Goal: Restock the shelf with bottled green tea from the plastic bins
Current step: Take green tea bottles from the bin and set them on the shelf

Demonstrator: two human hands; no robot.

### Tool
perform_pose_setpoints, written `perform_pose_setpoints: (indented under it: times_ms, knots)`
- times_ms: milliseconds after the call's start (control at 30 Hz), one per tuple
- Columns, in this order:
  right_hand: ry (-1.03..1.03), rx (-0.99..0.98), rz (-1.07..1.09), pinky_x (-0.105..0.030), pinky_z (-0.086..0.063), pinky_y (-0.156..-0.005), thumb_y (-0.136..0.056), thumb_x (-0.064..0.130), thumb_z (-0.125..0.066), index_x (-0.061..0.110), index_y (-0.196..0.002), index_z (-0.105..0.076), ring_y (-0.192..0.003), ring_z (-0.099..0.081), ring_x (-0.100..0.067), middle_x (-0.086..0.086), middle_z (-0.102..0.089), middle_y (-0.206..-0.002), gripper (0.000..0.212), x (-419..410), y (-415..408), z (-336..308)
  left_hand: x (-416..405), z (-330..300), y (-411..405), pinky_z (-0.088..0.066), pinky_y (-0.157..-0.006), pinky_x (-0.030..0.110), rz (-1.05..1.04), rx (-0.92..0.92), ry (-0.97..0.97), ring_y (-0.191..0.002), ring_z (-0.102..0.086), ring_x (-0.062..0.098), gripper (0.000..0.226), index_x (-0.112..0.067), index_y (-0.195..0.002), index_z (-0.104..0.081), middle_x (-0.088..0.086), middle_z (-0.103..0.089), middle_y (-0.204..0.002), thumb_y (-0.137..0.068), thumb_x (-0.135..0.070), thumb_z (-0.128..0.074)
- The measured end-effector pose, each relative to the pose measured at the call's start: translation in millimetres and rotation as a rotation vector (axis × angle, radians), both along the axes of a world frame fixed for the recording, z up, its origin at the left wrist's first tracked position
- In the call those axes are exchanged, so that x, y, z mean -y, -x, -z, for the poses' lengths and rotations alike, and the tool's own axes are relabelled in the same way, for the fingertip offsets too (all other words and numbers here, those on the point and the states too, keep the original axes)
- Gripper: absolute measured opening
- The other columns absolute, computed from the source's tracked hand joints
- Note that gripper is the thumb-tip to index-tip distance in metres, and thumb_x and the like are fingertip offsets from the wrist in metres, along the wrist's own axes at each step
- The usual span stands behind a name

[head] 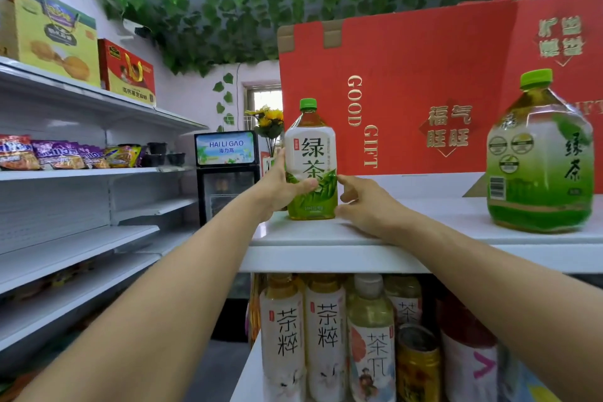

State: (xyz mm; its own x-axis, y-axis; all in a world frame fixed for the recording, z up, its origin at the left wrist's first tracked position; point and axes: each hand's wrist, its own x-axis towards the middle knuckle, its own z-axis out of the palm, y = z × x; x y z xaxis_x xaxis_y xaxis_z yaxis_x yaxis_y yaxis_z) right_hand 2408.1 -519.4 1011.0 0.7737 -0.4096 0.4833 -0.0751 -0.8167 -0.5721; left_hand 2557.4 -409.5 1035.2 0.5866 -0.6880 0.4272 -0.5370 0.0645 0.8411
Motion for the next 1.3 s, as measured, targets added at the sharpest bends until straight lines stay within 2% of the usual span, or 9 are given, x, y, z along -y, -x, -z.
perform_pose_setpoints:
  times_ms: [233,600,700,767,833,900,1000,1100,1300]
  knots:
    - [0.053,-0.195,-0.022,-0.027,-0.028,-0.109,-0.097,0.018,-0.053,0.023,-0.155,-0.025,-0.14,-0.036,-0.019,0.001,-0.033,-0.157,0.064,0,-6,-2,10,-6,-18,-0.041,-0.111,0.057,0.011,-0.001,-0.084,-0.129,-0.053,0.028,0.079,-0.029,-0.153,-0.024,-0.006,-0.06,-0.118,-0.092,-0.009,-0.069]
    - [0.092,-0.142,0.069,-0.029,-0.033,-0.106,-0.094,0.023,-0.059,0.021,-0.149,-0.038,-0.135,-0.041,-0.023,-0.005,-0.042,-0.15,0.059,-5,-3,0,12,-3,-22,-0.044,-0.11,0.052,-0.002,-0.042,-0.074,-0.125,-0.055,0.026,0.075,-0.026,-0.152,-0.026,-0.009,-0.059,-0.112,-0.093,-0.01,-0.068]
    - [0.07,-0.093,0.088,-0.027,-0.032,-0.106,-0.094,0.023,-0.06,0.016,-0.149,-0.037,-0.136,-0.041,-0.023,-0.007,-0.042,-0.15,0.061,-7,0,0,11,-2,-17,-0.046,-0.106,0.044,-0.049,-0.023,-0.069,-0.128,-0.054,0.026,0.077,-0.027,-0.152,-0.028,-0.004,-0.06,-0.119,-0.091,-0.008,-0.071]
    - [0.044,-0.092,0.091,-0.028,-0.032,-0.106,-0.093,0.022,-0.061,0.013,-0.149,-0.037,-0.136,-0.041,-0.023,-0.008,-0.041,-0.151,0.061,-9,1,-1,12,-3,-12,-0.044,-0.101,0.04,-0.11,-0.003,-0.066,-0.129,-0.052,0.025,0.087,-0.024,-0.153,-0.023,-0.001,-0.058,-0.128,-0.086,-0.008,-0.076]
    - [0.0,-0.113,0.106,-0.029,-0.033,-0.105,-0.092,0.022,-0.063,0.01,-0.149,-0.037,-0.136,-0.041,-0.025,-0.009,-0.041,-0.151,0.063,-8,1,-3,17,-3,-2,-0.042,-0.107,0.046,-0.235,0.002,-0.048,-0.13,-0.047,0.026,0.111,-0.019,-0.156,-0.006,0.003,-0.05,-0.138,-0.078,-0.023,-0.085]
    - [-0.049,-0.092,0.136,-0.03,-0.036,-0.099,-0.09,0.021,-0.063,0.009,-0.144,-0.042,-0.131,-0.046,-0.026,-0.01,-0.047,-0.144,0.059,-6,0,-2,27,-1,10,-0.03,-0.116,0.057,-0.371,0.008,-0.045,-0.142,-0.034,0.036,0.14,-0.02,-0.157,0.011,0.016,-0.031,-0.156,-0.065,-0.038,-0.092]
    - [-0.099,-0.014,0.206,-0.028,-0.038,-0.086,-0.091,0.015,-0.059,0.009,-0.133,-0.048,-0.12,-0.051,-0.027,-0.011,-0.053,-0.133,0.044,-1,-2,1,41,6,18,-0.018,-0.119,0.057,-0.468,0.12,-0.147,-0.15,-0.014,0.04,0.153,-0.019,-0.152,0.031,0.022,-0.001,-0.164,-0.064,-0.046,-0.091]
    - [-0.088,0.018,0.268,-0.027,-0.038,-0.083,-0.092,0.015,-0.056,0.005,-0.139,-0.046,-0.12,-0.052,-0.029,-0.013,-0.055,-0.134,0.049,-2,1,0,43,5,14,-0.024,-0.116,0.057,-0.502,0.21,-0.208,-0.148,-0.022,0.041,0.153,-0.019,-0.15,0.036,0.022,-0.009,-0.163,-0.066,-0.05,-0.089]
    - [-0.108,0.047,0.27,-0.03,-0.041,-0.072,-0.09,0.018,-0.057,0.007,-0.117,-0.057,-0.095,-0.058,-0.025,-0.008,-0.062,-0.108,0.029,-2,3,1,39,6,13,-0.04,-0.109,0.053,-0.526,0.255,-0.203,-0.133,-0.043,0.038,0.145,-0.017,-0.151,0.03,0.016,-0.039,-0.145,-0.07,-0.048,-0.086]
